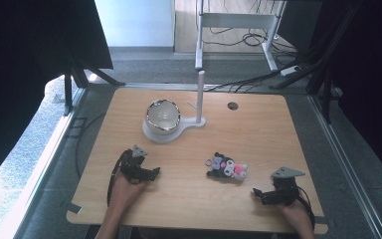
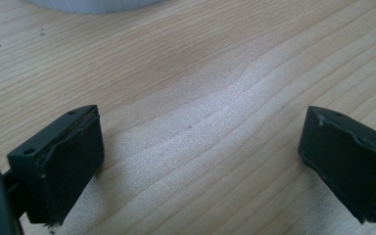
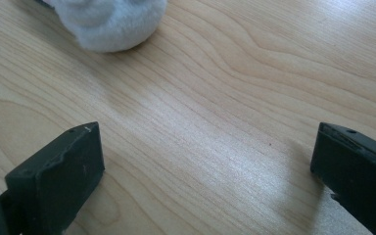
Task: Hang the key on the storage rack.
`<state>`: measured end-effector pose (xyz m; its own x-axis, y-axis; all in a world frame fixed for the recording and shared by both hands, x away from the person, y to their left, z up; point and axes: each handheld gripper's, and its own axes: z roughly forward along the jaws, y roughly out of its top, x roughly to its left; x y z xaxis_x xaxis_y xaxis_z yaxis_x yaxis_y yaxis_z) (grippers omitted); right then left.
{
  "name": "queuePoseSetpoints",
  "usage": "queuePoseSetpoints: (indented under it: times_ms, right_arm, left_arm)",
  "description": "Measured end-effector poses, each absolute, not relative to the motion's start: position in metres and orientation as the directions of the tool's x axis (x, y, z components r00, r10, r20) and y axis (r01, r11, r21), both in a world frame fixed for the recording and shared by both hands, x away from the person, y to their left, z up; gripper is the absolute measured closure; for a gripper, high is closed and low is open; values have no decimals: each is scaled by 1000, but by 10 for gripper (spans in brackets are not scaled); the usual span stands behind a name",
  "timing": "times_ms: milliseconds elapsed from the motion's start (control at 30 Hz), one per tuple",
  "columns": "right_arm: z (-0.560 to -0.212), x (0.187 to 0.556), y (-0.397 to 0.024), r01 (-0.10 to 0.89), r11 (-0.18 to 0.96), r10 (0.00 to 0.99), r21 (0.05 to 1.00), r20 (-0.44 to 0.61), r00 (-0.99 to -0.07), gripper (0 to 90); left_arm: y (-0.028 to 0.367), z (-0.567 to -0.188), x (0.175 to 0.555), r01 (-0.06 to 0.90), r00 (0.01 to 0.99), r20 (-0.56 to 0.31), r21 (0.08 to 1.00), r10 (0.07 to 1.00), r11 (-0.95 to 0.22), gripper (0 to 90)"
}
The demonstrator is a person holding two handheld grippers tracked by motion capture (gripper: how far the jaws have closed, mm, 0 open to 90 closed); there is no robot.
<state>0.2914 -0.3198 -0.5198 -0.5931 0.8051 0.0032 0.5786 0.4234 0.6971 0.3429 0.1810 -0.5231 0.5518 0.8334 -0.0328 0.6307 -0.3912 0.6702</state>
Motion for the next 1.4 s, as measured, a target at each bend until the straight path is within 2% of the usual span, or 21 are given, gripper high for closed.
queuePoseSetpoints:
  times_ms: [933, 1400]
  right_arm:
    - [-520, 291, -320, 580, 423, 806, 696, 3, -592, 0]
    - [-509, 293, -318, 569, 463, 786, 680, -18, -618, 10]
  left_arm:
    - [181, -523, 343, 631, 552, -33, 670, 833, -391, 30]
    - [181, -523, 343, 631, 552, -33, 670, 833, -391, 30]
